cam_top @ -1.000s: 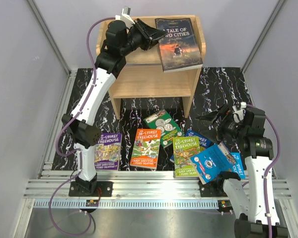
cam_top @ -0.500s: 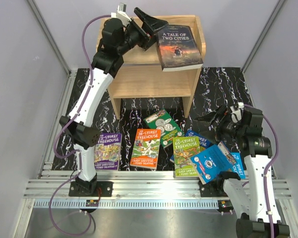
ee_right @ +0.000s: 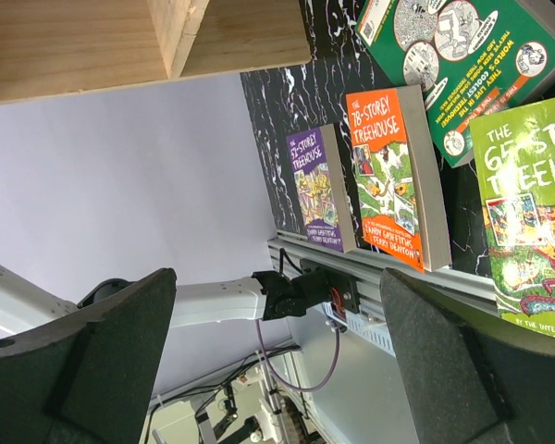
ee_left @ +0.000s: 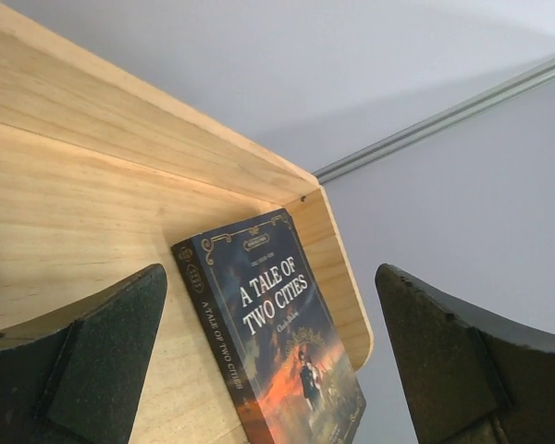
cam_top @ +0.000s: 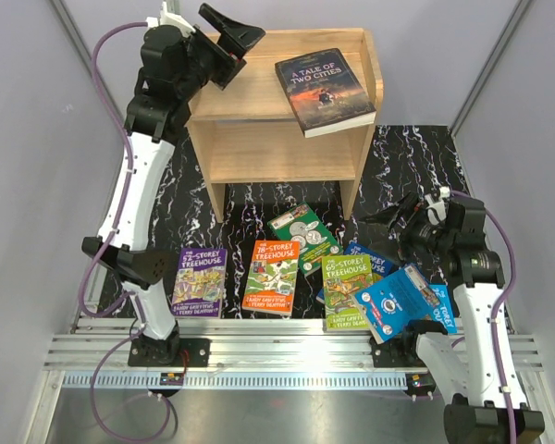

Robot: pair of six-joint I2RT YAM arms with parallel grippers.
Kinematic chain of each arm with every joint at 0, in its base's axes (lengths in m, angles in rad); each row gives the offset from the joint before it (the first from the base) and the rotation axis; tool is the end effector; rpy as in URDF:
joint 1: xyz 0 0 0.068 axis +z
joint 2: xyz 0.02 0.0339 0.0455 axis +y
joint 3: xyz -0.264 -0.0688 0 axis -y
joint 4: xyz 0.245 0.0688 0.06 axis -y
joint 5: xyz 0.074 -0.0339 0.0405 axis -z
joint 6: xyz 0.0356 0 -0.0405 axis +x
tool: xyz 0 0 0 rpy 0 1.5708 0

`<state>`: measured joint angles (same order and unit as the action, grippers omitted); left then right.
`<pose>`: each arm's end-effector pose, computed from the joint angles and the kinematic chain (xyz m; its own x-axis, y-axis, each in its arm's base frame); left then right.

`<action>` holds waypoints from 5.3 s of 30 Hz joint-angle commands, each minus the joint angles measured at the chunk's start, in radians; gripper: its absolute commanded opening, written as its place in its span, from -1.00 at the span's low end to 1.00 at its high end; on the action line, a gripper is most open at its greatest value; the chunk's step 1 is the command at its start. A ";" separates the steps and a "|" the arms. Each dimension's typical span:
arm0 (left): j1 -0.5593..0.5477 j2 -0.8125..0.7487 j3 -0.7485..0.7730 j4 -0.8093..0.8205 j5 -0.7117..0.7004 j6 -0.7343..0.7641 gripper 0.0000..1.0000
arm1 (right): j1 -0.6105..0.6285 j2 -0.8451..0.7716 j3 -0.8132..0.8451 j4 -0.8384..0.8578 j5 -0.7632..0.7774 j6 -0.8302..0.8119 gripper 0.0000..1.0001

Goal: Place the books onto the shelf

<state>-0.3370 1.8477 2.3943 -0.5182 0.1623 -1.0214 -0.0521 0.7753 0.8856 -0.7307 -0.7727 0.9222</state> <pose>0.3561 -0.1309 0.5491 -0.3943 -0.7536 -0.5259 0.2728 0.4504 -0.8501 0.1504 0.0170 0.3270 -0.7730 0.6117 -0.1681 0.1426 0.4257 0.8936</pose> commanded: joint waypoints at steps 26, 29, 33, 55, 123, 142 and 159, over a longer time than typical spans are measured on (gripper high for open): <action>-0.217 0.120 -0.006 0.084 0.094 -0.011 0.55 | 0.023 -0.004 -0.028 0.011 0.038 -0.029 0.99; -0.223 0.160 -0.009 0.141 0.101 -0.054 0.55 | 0.026 -0.004 -0.024 0.005 0.043 -0.037 1.00; -0.224 0.200 0.005 0.181 0.111 -0.086 0.56 | 0.029 -0.002 -0.019 0.001 0.046 -0.045 0.99; -0.167 -0.469 -0.553 -0.109 -0.018 0.312 0.97 | 0.046 0.071 -0.023 -0.021 -0.036 -0.071 1.00; -0.207 -0.868 -1.356 0.184 0.459 0.150 0.49 | 0.860 0.268 0.412 0.099 0.501 0.179 -0.96; -0.520 -0.630 -0.835 0.158 0.366 0.153 -0.06 | 0.860 0.165 0.605 0.159 0.523 0.175 -0.95; -0.452 -0.185 0.004 -0.013 0.097 0.230 -1.00 | 0.860 0.138 0.924 -0.193 0.807 0.066 0.99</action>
<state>-0.8490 1.6508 2.3741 -0.6754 0.3676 -0.7689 0.7994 0.9699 1.7393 -0.8070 -0.1089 1.0077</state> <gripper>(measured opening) 0.268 0.993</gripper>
